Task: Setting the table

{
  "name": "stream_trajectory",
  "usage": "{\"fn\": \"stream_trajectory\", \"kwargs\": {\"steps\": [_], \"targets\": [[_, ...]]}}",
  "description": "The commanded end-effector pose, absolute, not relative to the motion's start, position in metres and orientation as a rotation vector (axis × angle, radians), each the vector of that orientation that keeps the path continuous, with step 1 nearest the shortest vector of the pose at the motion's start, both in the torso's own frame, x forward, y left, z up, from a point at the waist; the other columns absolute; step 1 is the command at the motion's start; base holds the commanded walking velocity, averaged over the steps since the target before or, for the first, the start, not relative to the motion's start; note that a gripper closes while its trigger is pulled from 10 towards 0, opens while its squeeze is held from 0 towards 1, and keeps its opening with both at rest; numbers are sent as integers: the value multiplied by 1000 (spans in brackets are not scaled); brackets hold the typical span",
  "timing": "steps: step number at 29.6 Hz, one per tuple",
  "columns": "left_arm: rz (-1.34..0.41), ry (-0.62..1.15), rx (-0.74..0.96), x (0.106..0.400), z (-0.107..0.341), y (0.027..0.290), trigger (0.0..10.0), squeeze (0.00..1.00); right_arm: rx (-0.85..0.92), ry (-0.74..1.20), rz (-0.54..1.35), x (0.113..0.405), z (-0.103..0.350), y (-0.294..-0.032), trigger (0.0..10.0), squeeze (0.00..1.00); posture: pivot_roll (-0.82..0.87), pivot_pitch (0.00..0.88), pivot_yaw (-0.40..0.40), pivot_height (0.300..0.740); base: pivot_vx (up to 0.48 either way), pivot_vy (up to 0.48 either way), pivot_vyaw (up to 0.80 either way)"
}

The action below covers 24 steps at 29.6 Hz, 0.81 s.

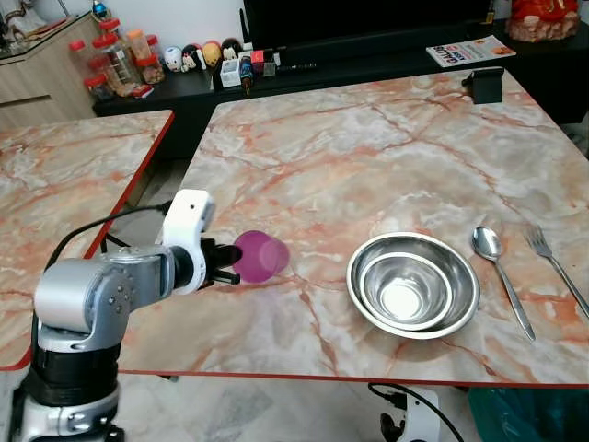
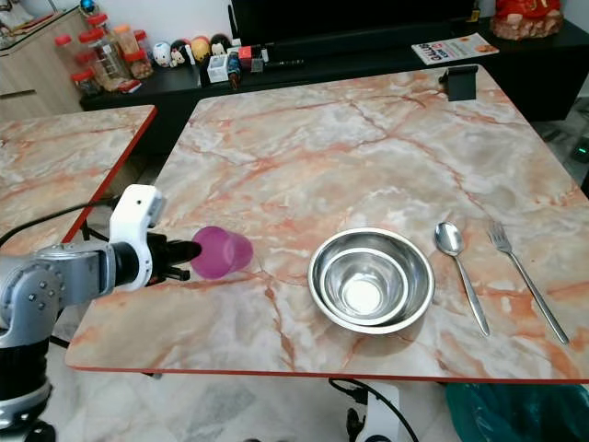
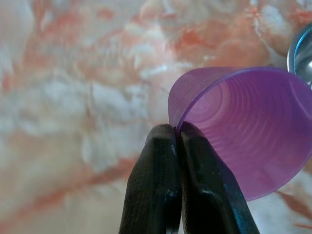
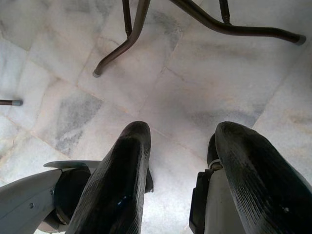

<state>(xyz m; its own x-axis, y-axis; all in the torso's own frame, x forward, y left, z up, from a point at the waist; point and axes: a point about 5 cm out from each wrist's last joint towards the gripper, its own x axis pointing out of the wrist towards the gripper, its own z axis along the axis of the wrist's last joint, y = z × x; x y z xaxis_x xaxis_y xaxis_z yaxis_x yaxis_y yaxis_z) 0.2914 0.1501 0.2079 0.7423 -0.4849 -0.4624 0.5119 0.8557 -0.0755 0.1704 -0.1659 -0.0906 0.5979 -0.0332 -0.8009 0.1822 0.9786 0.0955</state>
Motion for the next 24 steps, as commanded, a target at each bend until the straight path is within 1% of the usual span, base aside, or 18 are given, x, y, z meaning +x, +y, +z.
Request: {"fn": "stream_trajectory", "kwargs": {"steps": [1, 7, 11, 15, 20, 21, 22, 23, 24], "targets": [[-601, 426, 132, 297, 217, 148, 10000, 0, 190, 937, -125, 167, -92, -161, 10000, 0, 116, 34, 177, 740, 0, 0, 0], [-665, 438, 198, 299, 212, 146, 10000, 0, 195, 936, -134, 166, -93, -161, 10000, 0, 105, 35, 180, 740, 0, 0, 0], [-738, 471, 260, 297, 207, 146, 10000, 0, 196, 940, -138, 164, -94, -162, 10000, 0, 109, 38, 178, 740, 0, 0, 0], [-760, 484, 301, 296, 203, 147, 10000, 0, 194, 941, -135, 164, -94, -162, 10000, 0, 110, 40, 177, 740, 0, 0, 0], [-770, 492, 313, 297, 201, 147, 10000, 0, 194, 937, -134, 165, -93, -162, 10000, 0, 110, 40, 176, 740, 0, 0, 0], [-774, 494, 316, 297, 200, 147, 7765, 0, 194, 938, -134, 165, -93, -162, 10000, 0, 110, 40, 176, 740, 0, 0, 0], [-776, 495, 318, 297, 200, 147, 7765, 0, 194, 938, -134, 165, -93, -162, 10000, 0, 110, 40, 176, 740, 0, 0, 0], [-780, 497, 321, 297, 199, 147, 6941, 0, 194, 938, -133, 165, -93, -162, 10000, 0, 111, 40, 175, 740, 0, 0, 0], [-783, 498, 325, 296, 199, 146, 7294, 0, 194, 938, -133, 165, -93, -162, 10000, 0, 110, 41, 177, 740, 0, 0, 0]]}}
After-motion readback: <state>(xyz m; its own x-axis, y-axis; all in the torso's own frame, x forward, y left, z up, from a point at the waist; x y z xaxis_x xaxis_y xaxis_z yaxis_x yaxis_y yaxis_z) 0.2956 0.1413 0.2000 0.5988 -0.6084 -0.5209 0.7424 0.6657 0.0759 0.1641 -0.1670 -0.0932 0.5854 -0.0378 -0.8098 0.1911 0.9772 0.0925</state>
